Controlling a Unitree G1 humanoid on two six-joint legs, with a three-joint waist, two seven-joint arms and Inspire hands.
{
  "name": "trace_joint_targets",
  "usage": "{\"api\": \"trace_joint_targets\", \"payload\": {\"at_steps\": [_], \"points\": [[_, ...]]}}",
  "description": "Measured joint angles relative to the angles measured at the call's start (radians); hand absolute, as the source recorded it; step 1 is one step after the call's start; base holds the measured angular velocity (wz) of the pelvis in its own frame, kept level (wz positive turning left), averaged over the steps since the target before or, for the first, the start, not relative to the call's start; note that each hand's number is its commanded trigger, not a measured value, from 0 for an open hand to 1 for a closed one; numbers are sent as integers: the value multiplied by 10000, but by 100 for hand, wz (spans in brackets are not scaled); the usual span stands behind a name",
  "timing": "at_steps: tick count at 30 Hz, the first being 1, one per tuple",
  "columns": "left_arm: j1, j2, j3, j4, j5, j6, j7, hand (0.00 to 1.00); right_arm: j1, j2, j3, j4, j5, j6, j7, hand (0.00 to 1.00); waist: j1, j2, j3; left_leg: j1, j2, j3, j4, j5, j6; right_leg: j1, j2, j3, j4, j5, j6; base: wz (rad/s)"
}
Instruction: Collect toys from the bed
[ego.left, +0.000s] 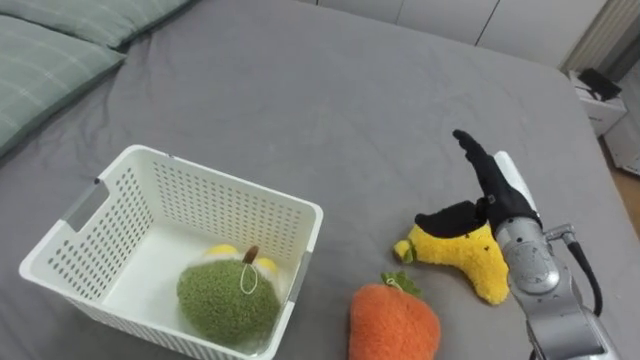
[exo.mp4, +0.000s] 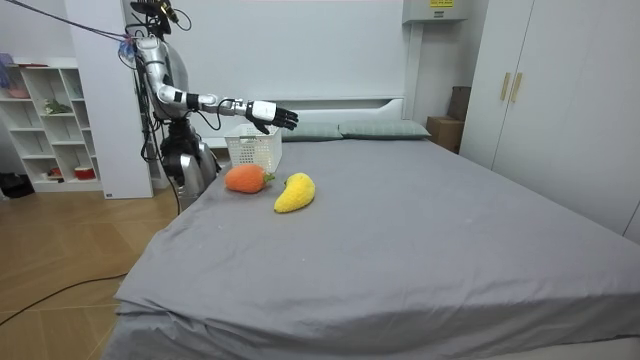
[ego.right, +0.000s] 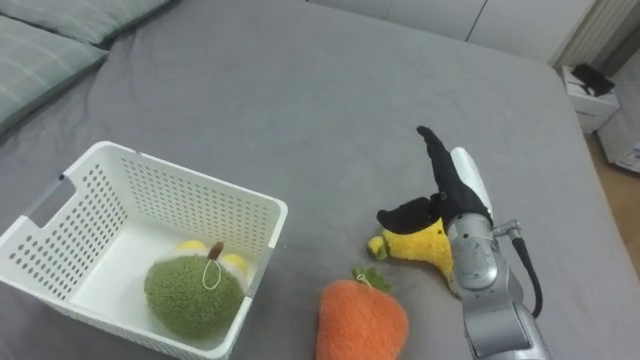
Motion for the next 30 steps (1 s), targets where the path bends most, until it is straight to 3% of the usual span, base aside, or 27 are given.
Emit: {"api": "trace_joint_targets", "payload": {"at_steps": [7,10,15,19,24,30], "points": [[-75,97,17,-13,-67,33,16,0,-135,-302,-6,884,149,-37,-401,0,-53,-118,-51,-626,-9,-9,205,34,25,-591,-41,-78,112,3,-5,2],[-130,282,-9,-138,-107,12,22,0,-785,-587,-44,2075,176,-60,-783,0,-217,-200,-23,-1091,-13,-32,387,51,39,-945,-65,-189,159,16,-22,11],[-485,492,-119,-137,-334,-70,61,0,-1881,-1224,-82,3756,618,-165,-1228,0,-199,-109,61,-1752,-4,9,366,172,52,-1639,-83,-242,170,138,-47,0],[-649,518,-287,-134,-630,-190,136,0,-2287,-1374,26,4431,661,-394,-1399,0,-174,-86,89,-2129,-1,55,374,224,49,-2122,-92,-159,271,145,-57,-5],[-865,558,-1034,-147,-1341,-426,292,0,-2762,-1434,200,5827,585,-511,-1590,0,-24,10,153,-2436,-12,60,371,233,55,-2479,-106,-59,275,145,-57,-1],[-1182,606,-1190,-142,-2188,-708,318,0,-3451,-1555,241,6687,95,-703,-1629,0,32,148,219,-2816,-5,143,363,273,50,-2898,-125,-11,296,154,-70,-4]]}}
